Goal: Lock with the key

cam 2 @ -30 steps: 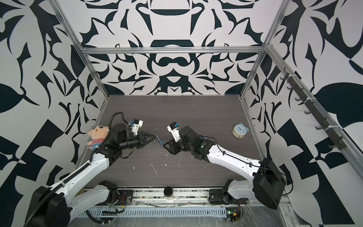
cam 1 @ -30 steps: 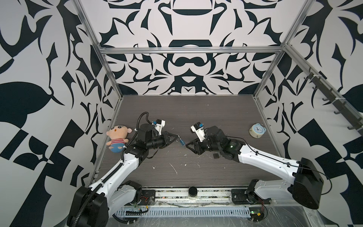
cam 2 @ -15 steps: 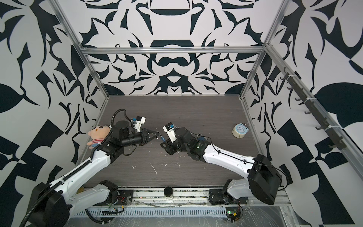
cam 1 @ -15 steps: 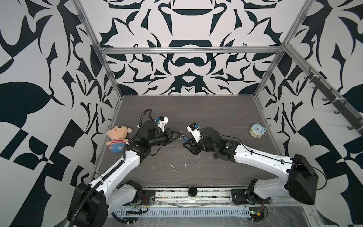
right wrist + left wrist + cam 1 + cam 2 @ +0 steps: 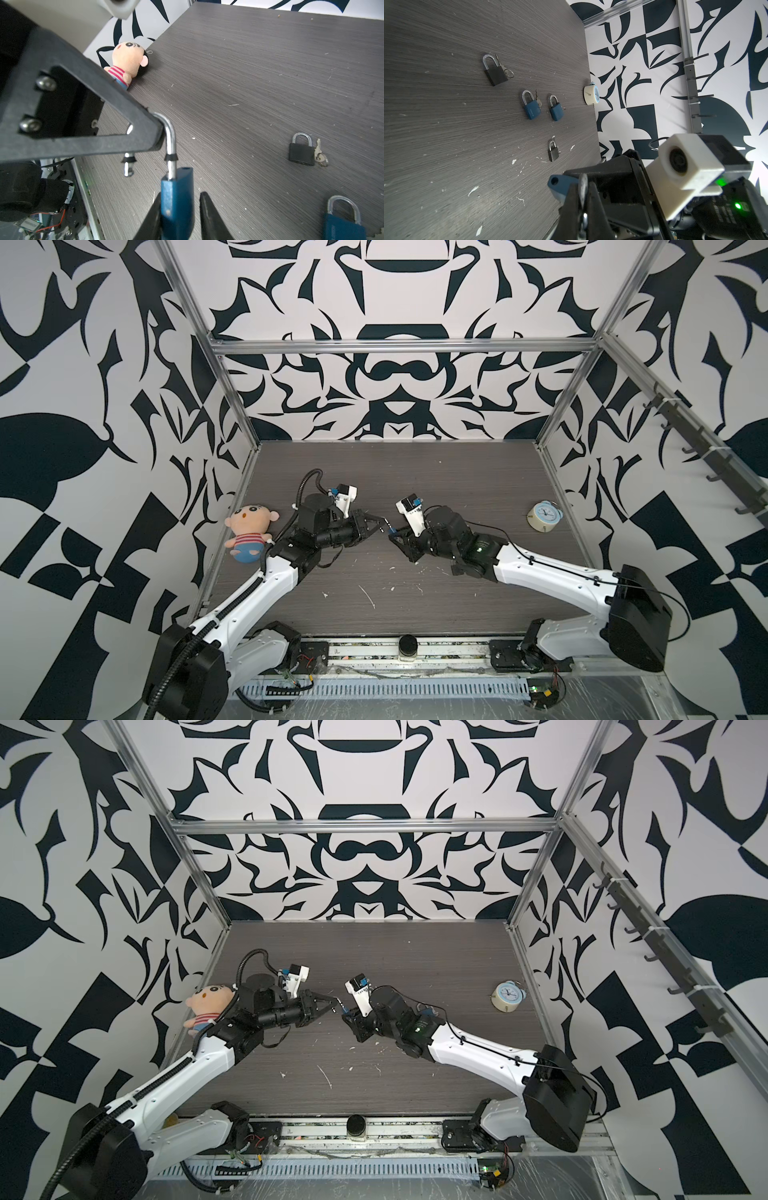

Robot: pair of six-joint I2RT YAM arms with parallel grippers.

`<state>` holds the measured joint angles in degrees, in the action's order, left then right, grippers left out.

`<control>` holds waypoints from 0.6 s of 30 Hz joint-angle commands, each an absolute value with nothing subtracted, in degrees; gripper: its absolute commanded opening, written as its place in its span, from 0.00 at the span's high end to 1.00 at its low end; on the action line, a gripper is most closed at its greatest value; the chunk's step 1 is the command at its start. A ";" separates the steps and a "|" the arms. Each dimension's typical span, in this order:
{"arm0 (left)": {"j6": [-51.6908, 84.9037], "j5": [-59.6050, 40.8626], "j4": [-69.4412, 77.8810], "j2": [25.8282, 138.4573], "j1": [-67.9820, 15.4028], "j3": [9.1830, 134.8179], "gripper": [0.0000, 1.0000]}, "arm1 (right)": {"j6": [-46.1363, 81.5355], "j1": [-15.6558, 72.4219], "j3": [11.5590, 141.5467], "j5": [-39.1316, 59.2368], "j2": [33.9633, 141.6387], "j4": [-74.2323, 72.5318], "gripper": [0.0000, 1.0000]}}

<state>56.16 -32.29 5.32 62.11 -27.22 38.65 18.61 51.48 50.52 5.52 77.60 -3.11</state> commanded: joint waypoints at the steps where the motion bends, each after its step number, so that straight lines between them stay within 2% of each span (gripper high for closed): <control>1: 56.94 -32.74 8.00 62.03 -27.51 40.91 1.00 | 18.05 51.66 52.90 3.96 77.50 -5.80 0.70; 14: 57.12 -32.78 8.35 61.46 -27.60 41.04 1.00 | 18.39 51.60 53.10 4.49 78.69 -5.28 0.76; 16: 57.12 -32.73 8.39 61.47 -27.60 41.06 1.00 | 18.52 51.61 53.08 4.42 78.73 -5.27 0.82; 17: 57.11 -32.74 8.35 61.43 -27.60 41.09 1.00 | 18.68 51.65 53.09 4.31 78.76 -5.19 0.89; 18: 57.12 -32.76 8.35 61.34 -27.60 41.07 1.00 | 18.83 51.67 53.11 4.26 78.78 -5.18 1.00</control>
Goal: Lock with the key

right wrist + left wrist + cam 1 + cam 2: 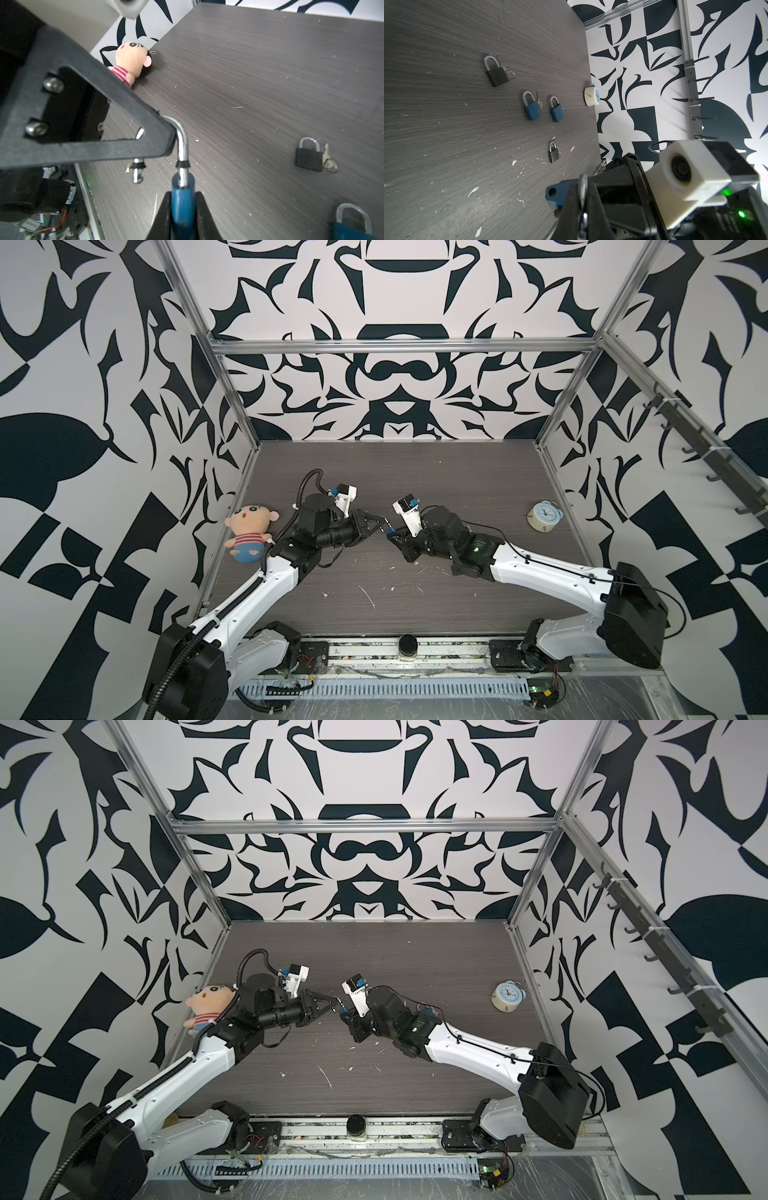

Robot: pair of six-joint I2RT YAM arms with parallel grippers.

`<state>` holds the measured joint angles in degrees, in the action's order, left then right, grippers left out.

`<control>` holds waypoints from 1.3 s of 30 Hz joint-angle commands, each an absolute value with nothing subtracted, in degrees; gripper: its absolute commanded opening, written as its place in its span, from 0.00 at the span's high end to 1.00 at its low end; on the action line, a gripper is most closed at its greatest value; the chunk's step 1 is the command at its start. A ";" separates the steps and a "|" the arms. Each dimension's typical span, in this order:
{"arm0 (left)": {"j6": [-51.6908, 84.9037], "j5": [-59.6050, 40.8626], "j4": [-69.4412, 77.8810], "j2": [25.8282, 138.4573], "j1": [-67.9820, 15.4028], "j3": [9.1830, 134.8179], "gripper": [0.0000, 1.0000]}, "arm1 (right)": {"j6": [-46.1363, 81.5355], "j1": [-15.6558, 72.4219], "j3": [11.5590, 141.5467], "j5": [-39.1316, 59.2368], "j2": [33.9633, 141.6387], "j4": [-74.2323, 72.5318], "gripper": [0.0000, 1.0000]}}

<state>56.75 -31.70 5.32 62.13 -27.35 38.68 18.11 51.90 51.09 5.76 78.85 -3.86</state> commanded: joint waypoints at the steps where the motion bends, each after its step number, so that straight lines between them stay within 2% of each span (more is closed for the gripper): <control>1: 57.04 -32.69 8.35 61.26 -27.60 41.08 1.00 | 19.13 51.68 53.04 4.22 78.75 -5.23 1.00; 8: 53.51 -32.29 4.47 62.21 -27.64 41.87 1.00 | 21.00 50.00 54.05 10.07 78.75 -3.24 1.00; 12: 48.92 -29.91 -1.23 62.17 -27.60 43.50 0.63 | 21.89 47.60 56.06 16.70 79.09 0.88 1.00; 14: 45.76 -27.87 -5.18 61.72 -27.60 44.78 0.53 | 22.16 46.33 56.46 19.93 78.78 2.12 1.00; 16: 42.62 -25.14 -9.56 61.11 -27.60 46.28 0.49 | 22.69 44.82 56.49 23.43 78.44 3.11 1.00; 20: 37.38 -21.93 -14.94 60.00 -27.51 48.20 0.47 | 23.08 41.31 55.92 29.86 77.17 5.53 1.00; 25: 34.06 -22.75 -17.90 58.41 -27.51 47.95 0.49 | 23.19 39.01 52.79 36.32 74.53 5.24 1.00; 33: 30.85 -29.33 -16.32 58.40 -27.51 47.31 0.51 | 24.44 37.60 52.04 46.51 75.54 5.22 1.00; 39: 30.06 -35.88 -14.60 62.22 -27.51 48.52 0.47 | 25.59 37.27 50.95 49.73 76.28 3.21 1.00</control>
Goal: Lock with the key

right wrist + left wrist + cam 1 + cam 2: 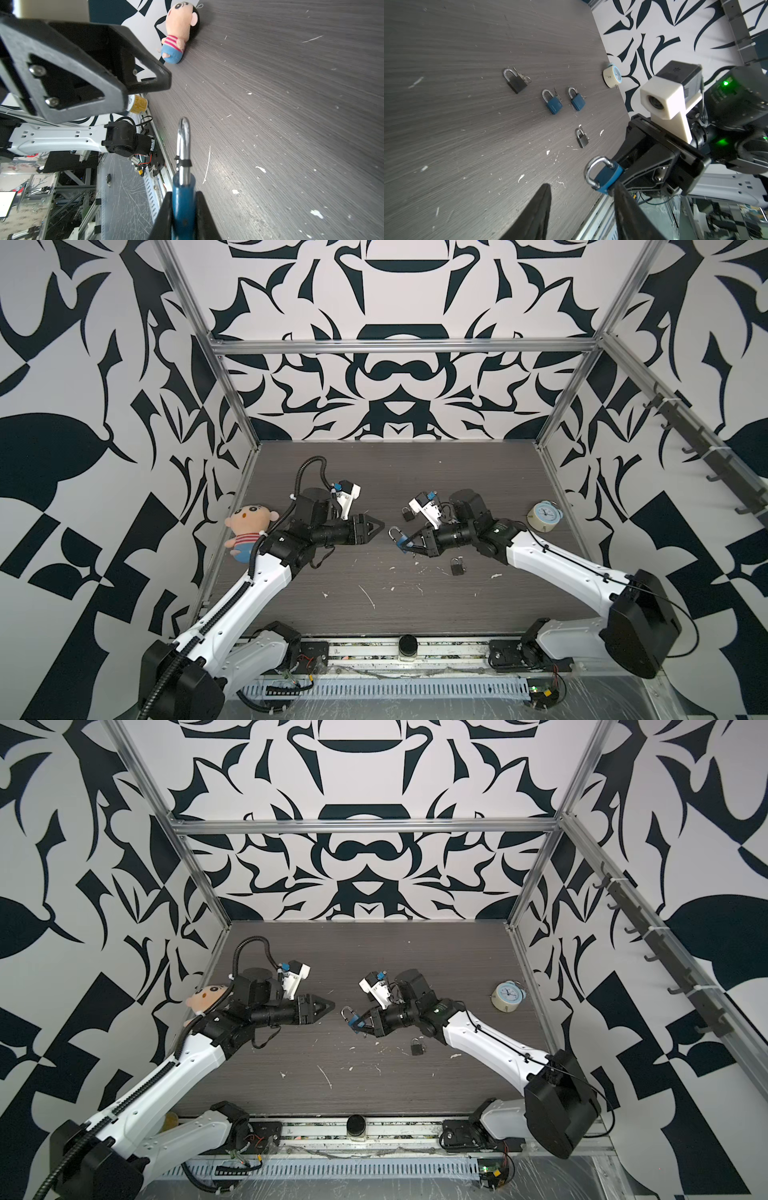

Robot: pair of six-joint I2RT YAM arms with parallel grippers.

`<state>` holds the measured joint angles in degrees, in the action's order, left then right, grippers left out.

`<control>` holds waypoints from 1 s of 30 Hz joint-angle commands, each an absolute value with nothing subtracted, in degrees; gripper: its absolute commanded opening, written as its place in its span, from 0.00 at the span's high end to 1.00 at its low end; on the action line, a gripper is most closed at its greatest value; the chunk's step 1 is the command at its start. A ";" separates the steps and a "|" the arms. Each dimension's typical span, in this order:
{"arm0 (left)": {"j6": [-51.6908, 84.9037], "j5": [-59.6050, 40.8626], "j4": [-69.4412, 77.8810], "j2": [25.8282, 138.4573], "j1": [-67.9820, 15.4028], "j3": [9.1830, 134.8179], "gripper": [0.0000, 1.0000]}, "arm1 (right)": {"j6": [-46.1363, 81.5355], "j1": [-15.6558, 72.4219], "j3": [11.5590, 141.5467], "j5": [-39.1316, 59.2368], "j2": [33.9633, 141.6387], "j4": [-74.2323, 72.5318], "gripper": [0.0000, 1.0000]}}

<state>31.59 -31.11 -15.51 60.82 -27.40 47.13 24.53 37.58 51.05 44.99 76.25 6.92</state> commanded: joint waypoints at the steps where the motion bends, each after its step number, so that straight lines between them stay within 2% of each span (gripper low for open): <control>1: 30.22 -36.74 -13.97 62.81 -27.51 48.54 0.47 | 25.74 37.22 50.92 50.47 76.51 3.08 1.00; 6: 30.02 -39.03 -12.86 65.16 -27.51 49.12 0.47 | 26.50 37.10 51.37 53.30 77.76 2.24 1.00; 10: 29.56 -40.74 -12.70 66.21 -27.51 49.27 0.51 | 27.48 37.00 51.65 55.62 78.42 1.05 1.00; 20: 28.70 -39.85 -11.99 63.93 -27.25 47.73 0.58 | 33.36 35.51 50.21 61.57 78.59 -5.62 1.00; 30: 31.04 -44.44 -6.69 63.13 -26.02 45.71 0.61 | 36.24 34.89 49.79 64.81 79.06 -8.17 1.00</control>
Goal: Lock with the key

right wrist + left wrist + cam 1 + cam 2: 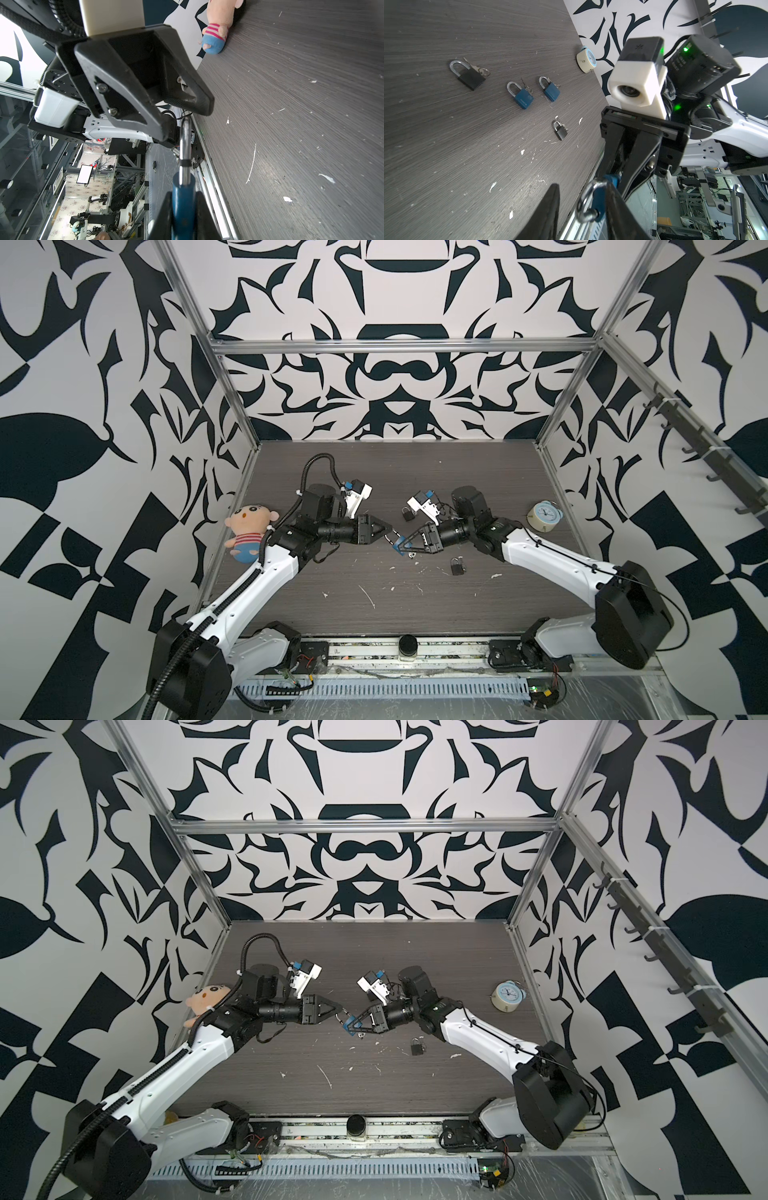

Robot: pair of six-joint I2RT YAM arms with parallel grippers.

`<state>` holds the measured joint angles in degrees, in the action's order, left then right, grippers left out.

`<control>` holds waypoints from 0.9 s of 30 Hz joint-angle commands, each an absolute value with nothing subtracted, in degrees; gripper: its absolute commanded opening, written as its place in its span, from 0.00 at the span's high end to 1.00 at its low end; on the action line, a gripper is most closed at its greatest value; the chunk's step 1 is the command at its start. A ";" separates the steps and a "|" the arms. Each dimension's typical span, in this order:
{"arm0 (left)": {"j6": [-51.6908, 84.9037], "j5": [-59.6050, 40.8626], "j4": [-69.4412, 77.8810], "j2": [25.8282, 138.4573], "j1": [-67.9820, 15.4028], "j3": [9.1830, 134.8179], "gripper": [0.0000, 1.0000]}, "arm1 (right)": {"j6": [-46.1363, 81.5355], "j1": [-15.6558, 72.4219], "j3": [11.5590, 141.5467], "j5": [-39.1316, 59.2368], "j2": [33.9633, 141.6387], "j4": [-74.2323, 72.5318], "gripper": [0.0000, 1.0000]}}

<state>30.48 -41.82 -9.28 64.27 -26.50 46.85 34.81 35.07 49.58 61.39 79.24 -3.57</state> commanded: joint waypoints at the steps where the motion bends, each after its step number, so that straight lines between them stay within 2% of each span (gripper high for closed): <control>1: 31.06 -44.63 -6.70 63.17 -25.89 45.70 0.62 | 36.56 34.89 49.81 65.11 79.06 -8.62 1.00; 10: 32.06 -47.22 -4.89 62.81 -25.58 44.93 0.75 | 38.89 34.37 49.69 66.64 79.70 -10.96 1.00; 21: 32.82 -49.18 -3.74 63.35 -25.49 44.12 0.71 | 42.22 34.03 49.81 67.89 80.56 -14.48 1.00; 27: 33.01 -49.65 -3.39 63.47 -25.49 44.12 0.78 | 43.44 34.00 49.93 68.05 80.16 -15.70 1.00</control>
